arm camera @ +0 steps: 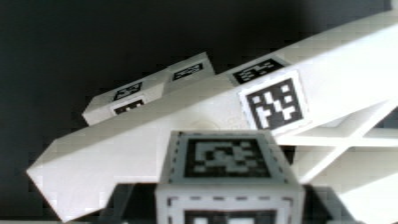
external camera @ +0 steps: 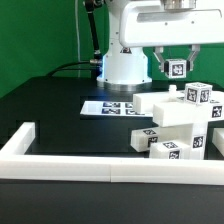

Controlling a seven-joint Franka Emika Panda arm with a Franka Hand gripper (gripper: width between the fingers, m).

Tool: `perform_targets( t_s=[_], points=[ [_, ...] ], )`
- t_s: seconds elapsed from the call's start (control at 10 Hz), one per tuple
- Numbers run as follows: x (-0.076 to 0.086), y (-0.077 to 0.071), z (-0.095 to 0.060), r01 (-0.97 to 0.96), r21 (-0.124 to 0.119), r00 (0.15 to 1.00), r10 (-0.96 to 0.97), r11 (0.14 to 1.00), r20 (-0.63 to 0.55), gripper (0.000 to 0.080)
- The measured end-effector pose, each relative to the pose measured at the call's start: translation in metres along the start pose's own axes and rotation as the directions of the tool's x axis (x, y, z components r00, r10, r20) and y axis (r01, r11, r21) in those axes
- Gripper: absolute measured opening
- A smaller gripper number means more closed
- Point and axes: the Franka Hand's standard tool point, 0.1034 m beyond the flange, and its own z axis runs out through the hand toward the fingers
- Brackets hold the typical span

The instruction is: Assemble chair

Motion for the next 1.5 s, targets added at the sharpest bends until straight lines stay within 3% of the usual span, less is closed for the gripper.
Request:
perform_targets(
  t_s=[1.5],
  points=[
    [-0.005, 0.006, 0.023, 0.011, -0.021, 1.0, -0.011, 1.0, 0.027, 0.0276]
  ],
)
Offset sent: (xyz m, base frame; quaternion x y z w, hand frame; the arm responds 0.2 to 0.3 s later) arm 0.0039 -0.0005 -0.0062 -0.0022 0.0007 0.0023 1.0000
